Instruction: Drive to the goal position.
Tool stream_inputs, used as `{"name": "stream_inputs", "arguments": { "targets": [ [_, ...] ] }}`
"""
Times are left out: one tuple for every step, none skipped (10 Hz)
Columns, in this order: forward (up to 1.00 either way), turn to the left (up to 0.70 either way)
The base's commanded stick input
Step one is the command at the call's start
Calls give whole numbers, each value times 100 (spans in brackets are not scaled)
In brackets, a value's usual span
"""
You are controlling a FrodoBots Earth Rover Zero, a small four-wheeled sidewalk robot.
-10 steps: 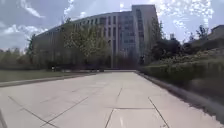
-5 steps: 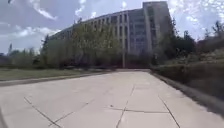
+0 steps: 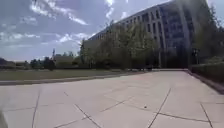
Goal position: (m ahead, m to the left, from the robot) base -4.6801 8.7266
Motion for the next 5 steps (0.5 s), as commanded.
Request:
{"name": "stream_inputs", "arguments": {
  "targets": [
    [0,45],
    [0,45],
    [0,45],
    [0,45],
    [0,45]
  ]
}}
